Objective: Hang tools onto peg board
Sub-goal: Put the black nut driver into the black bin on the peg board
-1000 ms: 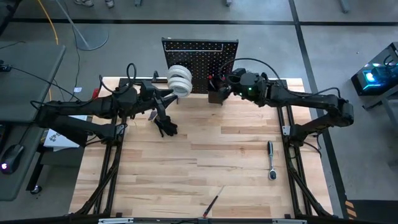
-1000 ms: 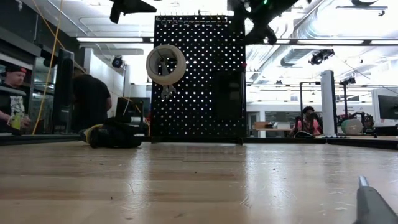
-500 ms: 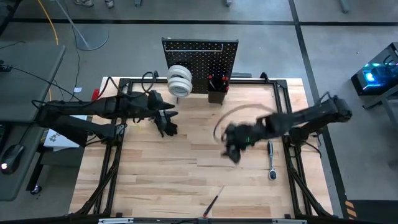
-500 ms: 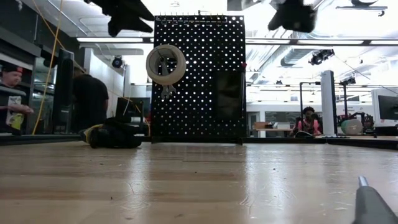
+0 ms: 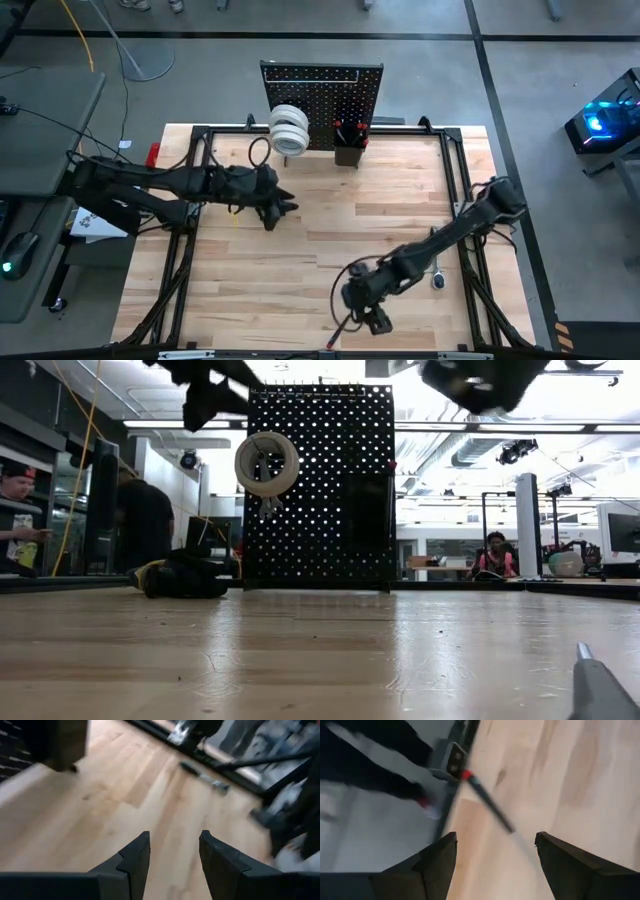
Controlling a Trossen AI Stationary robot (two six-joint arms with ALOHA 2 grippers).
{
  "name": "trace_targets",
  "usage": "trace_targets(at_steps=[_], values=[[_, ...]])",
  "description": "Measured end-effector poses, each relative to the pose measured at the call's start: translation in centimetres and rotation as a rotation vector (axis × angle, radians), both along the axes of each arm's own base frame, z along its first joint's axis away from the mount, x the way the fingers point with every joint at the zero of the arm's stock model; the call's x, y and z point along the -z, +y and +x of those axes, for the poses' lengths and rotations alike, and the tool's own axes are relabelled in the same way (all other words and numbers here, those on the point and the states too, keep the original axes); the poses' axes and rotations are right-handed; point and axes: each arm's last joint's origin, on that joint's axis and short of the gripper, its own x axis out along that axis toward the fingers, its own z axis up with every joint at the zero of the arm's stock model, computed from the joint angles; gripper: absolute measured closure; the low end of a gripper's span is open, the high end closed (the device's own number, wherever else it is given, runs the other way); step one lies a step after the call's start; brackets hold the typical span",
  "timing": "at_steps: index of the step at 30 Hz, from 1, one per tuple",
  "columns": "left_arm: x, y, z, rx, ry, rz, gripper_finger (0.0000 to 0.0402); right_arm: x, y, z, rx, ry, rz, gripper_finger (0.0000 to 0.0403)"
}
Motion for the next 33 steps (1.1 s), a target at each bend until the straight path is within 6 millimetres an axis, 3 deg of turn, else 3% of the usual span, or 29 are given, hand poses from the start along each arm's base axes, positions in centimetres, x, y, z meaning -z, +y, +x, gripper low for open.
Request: trace_targets(at_steps=[4,7,15,23,28,33], values=[[-0.3,-1.5,0.7,-0.043,-0.083,-0.111,0.0247,1.4,1.0,1.7,-0.140,-0.072,-0.197,0.0142],[-0.7,-2.5,0.7,-0.096,-0.140,-0.176,0.0247,2.9,1.6,2.6,-0.175,-0.077,-0.234,0.0142],[-1.2,-4.6,0.3,-0.202,-0.220,-0.214,0.0247,6.1,3.6,2.3,-0.396,-0.082,-0.292,0.0142],[-1.1,-5.5,-0.1,-0.231,-0.227,-0.164,0.0247,8.0,5.3,2.6,-0.467,-0.155,-0.298,0.0142],[-1.1,-5.6,-0.1,-0.238,-0.228,-0.147,0.0247,10.4,5.6,3.0,-0.474,-0.124,-0.315,0.0143],[-1.1,-5.5,-0.2,-0.252,-0.223,-0.136,0.0247,12.6,5.7,3.3,-0.445,-0.106,-0.399,0.0183]])
